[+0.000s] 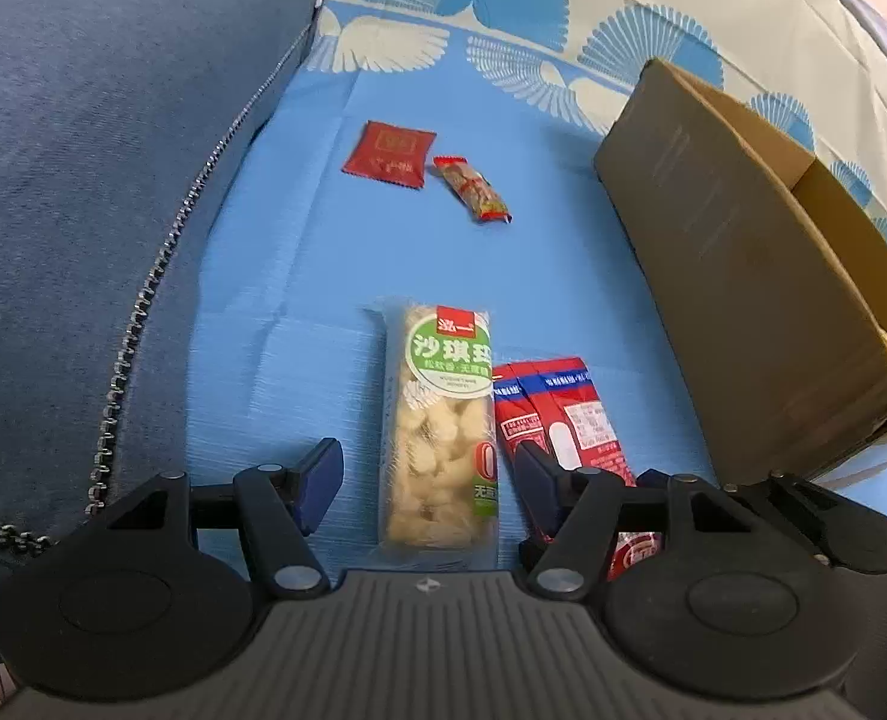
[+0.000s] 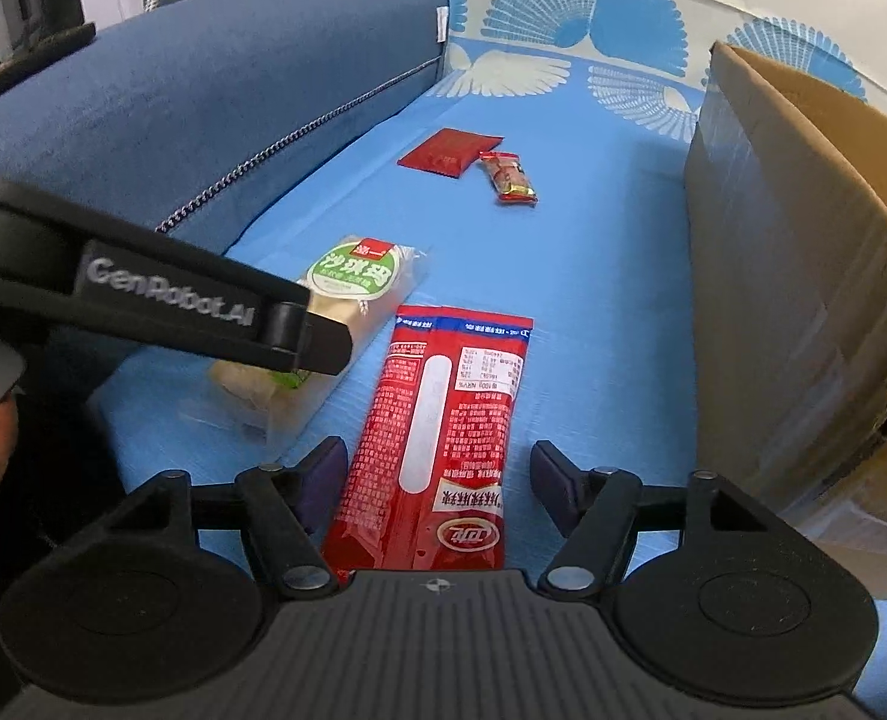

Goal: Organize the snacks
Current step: 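Grasp the red wafer pack with the right tool while left grasps the green-labelled cake, then lift and carry the red wafer pack and green-labelled cake over the box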

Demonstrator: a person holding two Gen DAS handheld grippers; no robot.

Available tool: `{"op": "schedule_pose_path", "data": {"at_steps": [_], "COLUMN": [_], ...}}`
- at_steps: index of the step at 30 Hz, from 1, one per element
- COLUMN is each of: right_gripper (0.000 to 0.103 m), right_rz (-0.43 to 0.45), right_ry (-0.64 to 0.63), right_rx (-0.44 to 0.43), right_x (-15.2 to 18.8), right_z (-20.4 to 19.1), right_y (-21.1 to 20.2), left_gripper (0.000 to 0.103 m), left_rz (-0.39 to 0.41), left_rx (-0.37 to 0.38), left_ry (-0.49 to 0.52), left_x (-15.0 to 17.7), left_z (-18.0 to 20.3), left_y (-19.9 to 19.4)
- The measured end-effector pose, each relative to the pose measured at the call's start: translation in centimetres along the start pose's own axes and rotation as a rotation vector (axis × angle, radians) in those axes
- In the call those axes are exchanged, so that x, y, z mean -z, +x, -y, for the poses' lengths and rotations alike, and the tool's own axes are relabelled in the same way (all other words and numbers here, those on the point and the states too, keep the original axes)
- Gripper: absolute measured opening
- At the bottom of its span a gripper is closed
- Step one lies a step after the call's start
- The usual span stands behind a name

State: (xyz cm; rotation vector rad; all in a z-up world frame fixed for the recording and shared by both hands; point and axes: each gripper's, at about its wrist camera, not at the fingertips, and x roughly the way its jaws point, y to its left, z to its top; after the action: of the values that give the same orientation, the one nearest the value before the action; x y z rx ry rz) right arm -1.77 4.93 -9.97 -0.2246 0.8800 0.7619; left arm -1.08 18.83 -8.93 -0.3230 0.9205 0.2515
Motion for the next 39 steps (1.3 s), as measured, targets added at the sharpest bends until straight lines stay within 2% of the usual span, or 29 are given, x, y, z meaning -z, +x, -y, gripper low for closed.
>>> {"op": "schedule_pose_path", "data": {"at_steps": [5, 7, 8, 9, 14, 19, 22, 24, 28, 39], "right_gripper": [0.055, 0.052, 0.051, 0.05, 0.049, 0.049, 0.052, 0.053, 0.057, 0.06], "right_rz": [0.008, 0.01, 0.011, 0.013, 0.02, -0.017, -0.036, -0.032, -0.023, -0.022], "right_ry": [-0.032, -0.033, -0.035, -0.038, -0.041, 0.041, 0.086, 0.095, 0.087, 0.062], "right_rx": [0.012, 0.013, 0.014, 0.018, 0.074, 0.071, 0.052, 0.051, 0.054, 0.048], "right_x": [0.3, 0.4, 0.4, 0.4, 0.4, 0.1, 0.1, -0.1, -0.2, 0.0], "right_z": [-0.1, 0.0, 0.0, 0.0, 0.2, 1.3, 1.7, 1.7, 1.5, 1.5], "right_y": [-0.4, -0.6, -0.6, -0.7, -1.2, -1.5, -1.5, -1.5, -1.2, -0.5], "left_gripper": [0.068, 0.059, 0.043, 0.041, 0.04, 0.04, 0.041, 0.047, 0.047, 0.048], "left_rz": [-0.013, -0.012, -0.009, -0.005, 0.026, -0.079, -0.104, -0.094, -0.072, -0.067], "left_rx": [-0.034, -0.056, -0.065, -0.072, -0.059, 0.02, 0.043, 0.038, 0.026, 0.01], "left_ry": [0.064, 0.091, 0.099, 0.101, 0.057, 0.013, -0.012, -0.049, -0.137, -0.112], "left_x": [0.3, 0.4, 0.5, 0.6, 0.4, 0.5, 0.7, 0.8, 0.8, 0.7], "left_z": [1.4, 1.8, 2.0, 2.0, 1.0, -0.1, -0.7, -1.2, -2.0, -1.7], "left_y": [0.6, 0.8, 0.7, 0.7, -0.5, -1.4, -1.6, -1.5, -1.1, -1.1]}}
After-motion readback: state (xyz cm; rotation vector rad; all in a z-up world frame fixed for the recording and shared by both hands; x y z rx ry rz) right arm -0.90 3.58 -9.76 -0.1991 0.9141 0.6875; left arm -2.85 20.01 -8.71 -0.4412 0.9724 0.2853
